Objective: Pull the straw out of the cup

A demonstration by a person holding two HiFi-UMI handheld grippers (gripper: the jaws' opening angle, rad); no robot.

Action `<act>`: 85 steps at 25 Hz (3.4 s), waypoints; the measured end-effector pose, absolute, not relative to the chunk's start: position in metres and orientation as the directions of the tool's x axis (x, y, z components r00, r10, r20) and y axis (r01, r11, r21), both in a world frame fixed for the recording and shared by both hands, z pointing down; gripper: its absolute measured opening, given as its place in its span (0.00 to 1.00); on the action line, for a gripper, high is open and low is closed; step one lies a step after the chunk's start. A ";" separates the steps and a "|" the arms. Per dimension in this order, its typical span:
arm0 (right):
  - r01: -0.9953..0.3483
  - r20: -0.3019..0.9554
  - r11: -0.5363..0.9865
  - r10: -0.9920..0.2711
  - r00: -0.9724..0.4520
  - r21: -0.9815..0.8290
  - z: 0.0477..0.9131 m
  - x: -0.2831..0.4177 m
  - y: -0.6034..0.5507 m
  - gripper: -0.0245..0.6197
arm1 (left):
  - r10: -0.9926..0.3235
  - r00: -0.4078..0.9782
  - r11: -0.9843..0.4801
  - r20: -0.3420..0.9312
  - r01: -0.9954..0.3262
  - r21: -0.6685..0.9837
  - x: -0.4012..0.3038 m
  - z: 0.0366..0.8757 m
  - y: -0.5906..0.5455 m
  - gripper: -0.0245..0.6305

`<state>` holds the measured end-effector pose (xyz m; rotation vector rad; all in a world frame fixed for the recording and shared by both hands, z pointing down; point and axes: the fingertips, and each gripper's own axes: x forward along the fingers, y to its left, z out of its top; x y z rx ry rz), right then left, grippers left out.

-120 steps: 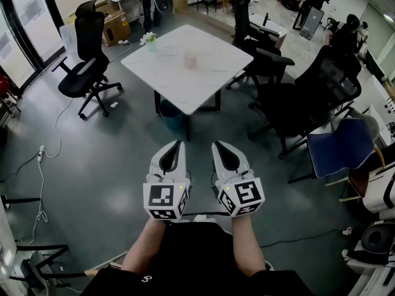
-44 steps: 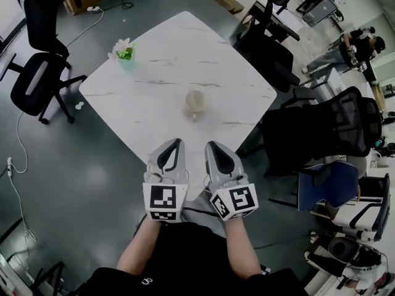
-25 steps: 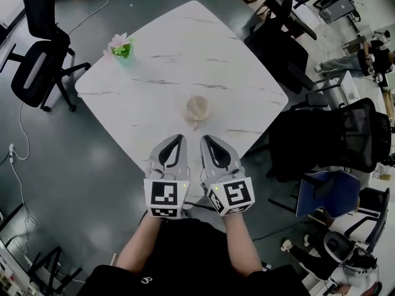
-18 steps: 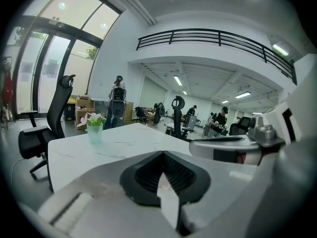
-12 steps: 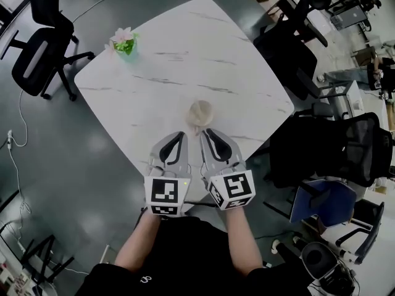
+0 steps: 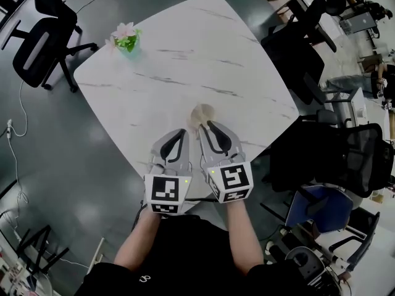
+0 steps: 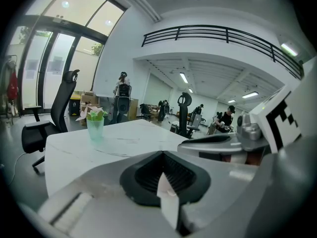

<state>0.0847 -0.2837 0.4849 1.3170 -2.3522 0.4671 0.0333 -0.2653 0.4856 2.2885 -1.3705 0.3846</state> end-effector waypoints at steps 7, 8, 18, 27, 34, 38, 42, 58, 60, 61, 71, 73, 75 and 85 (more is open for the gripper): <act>-0.846 0.545 0.530 -0.690 -0.476 -0.067 0.499 0.082 -0.301 0.17 | -0.764 0.450 -0.384 0.463 -0.893 0.234 0.031 0.494 -0.276 0.04; -0.844 0.552 0.533 -0.686 -0.474 -0.063 0.501 0.082 -0.302 0.18 | -0.764 0.447 -0.380 0.465 -0.894 0.236 0.031 0.495 -0.278 0.04; -0.832 0.614 0.554 -0.661 -0.431 0.013 0.521 0.081 -0.322 0.20 | -0.771 0.413 -0.331 0.484 -0.910 0.248 0.023 0.506 -0.288 0.04; -0.810 0.658 0.584 -0.633 -0.407 0.061 0.536 0.077 -0.331 0.20 | -0.771 0.396 -0.307 0.499 -0.917 0.253 0.018 0.513 -0.292 0.04; -0.804 0.677 0.589 -0.625 -0.389 0.082 0.542 0.075 -0.334 0.13 | -0.774 0.390 -0.300 0.499 -0.920 0.252 0.015 0.514 -0.293 0.04; -0.803 0.685 0.591 -0.618 -0.385 0.082 0.545 0.074 -0.334 0.13 | -0.775 0.387 -0.298 0.499 -0.921 0.253 0.014 0.514 -0.292 0.04; -0.805 0.682 0.588 -0.620 -0.387 0.078 0.544 0.074 -0.333 0.12 | -0.778 0.389 -0.301 0.493 -0.920 0.252 0.014 0.511 -0.291 0.04; -0.889 0.372 0.456 -0.834 -0.408 0.047 0.450 0.085 -0.302 0.11 | -0.786 0.459 -0.394 0.413 -0.888 0.238 0.020 0.473 -0.263 0.04; -0.896 0.336 0.441 -0.853 -0.399 0.056 0.438 0.086 -0.292 0.11 | -0.785 0.471 -0.410 0.401 -0.882 0.233 0.021 0.468 -0.255 0.04; -0.898 0.321 0.434 -0.862 -0.393 0.067 0.432 0.087 -0.287 0.11 | -0.785 0.477 -0.417 0.396 -0.879 0.231 0.021 0.465 -0.251 0.04; -0.935 0.194 0.355 -0.918 -0.345 0.017 0.393 0.088 -0.227 0.11 | -0.785 0.516 -0.476 0.343 -0.856 0.199 0.008 0.436 -0.205 0.04; -0.942 0.169 0.336 -0.928 -0.332 -0.010 0.387 0.089 -0.214 0.11 | -0.787 0.523 -0.488 0.327 -0.852 0.189 0.004 0.430 -0.196 0.04; -0.948 0.144 0.316 -0.937 -0.318 -0.037 0.381 0.089 -0.202 0.11 | -0.789 0.531 -0.500 0.310 -0.847 0.179 0.001 0.423 -0.189 0.04; -0.953 0.097 0.282 -0.951 -0.292 -0.109 0.363 0.098 -0.150 0.11 | -0.801 0.552 -0.539 0.231 -0.833 0.125 0.001 0.385 -0.159 0.04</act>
